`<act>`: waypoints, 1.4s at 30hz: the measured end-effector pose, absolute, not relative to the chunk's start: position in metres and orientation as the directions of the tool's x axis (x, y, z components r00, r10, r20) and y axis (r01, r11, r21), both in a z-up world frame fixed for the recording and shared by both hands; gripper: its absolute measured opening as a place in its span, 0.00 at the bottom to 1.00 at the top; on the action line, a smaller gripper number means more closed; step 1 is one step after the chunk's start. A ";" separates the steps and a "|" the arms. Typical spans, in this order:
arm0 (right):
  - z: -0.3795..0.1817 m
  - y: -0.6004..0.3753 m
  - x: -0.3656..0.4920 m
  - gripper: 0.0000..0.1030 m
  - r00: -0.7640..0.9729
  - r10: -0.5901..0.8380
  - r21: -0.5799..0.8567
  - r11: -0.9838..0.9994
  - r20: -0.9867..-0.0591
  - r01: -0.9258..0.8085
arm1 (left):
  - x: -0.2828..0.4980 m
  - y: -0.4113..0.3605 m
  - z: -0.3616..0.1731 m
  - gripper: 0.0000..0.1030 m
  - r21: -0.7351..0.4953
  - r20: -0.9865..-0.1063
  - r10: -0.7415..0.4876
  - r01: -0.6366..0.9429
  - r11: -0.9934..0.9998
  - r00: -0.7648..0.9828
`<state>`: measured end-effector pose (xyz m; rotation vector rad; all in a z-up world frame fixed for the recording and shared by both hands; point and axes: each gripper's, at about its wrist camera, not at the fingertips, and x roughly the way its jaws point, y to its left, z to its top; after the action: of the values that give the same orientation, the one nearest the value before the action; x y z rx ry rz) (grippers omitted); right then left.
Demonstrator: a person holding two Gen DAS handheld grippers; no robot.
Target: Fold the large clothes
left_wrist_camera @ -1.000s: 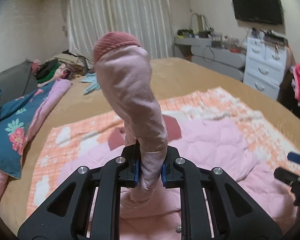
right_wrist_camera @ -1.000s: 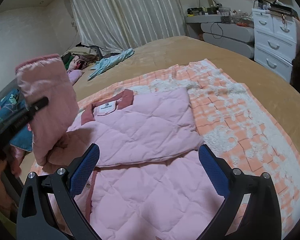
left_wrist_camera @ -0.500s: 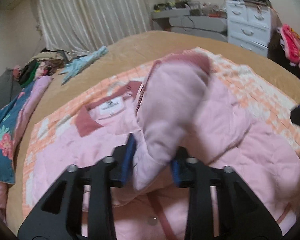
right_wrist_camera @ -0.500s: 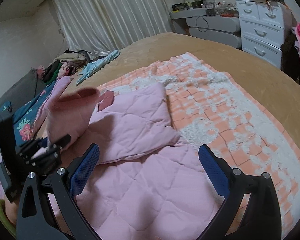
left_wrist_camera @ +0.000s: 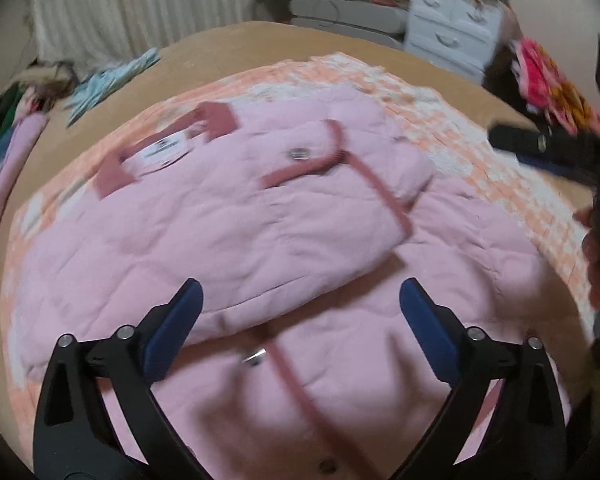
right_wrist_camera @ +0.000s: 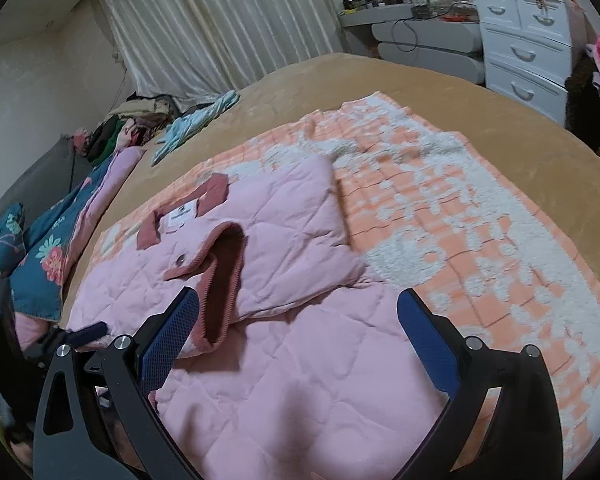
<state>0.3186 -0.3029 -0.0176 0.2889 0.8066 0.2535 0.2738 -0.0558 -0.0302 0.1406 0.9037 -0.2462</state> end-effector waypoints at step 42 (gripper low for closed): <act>0.061 -0.163 0.361 0.16 0.740 0.436 0.081 0.882 -0.512 -0.464 | 0.261 0.197 0.023 0.91 -0.209 -0.687 0.058 -0.273 0.939 0.725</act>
<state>0.3615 -0.1631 0.0613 -0.0533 0.5479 0.4938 0.2614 0.1971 0.0226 -0.3069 0.7405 0.1855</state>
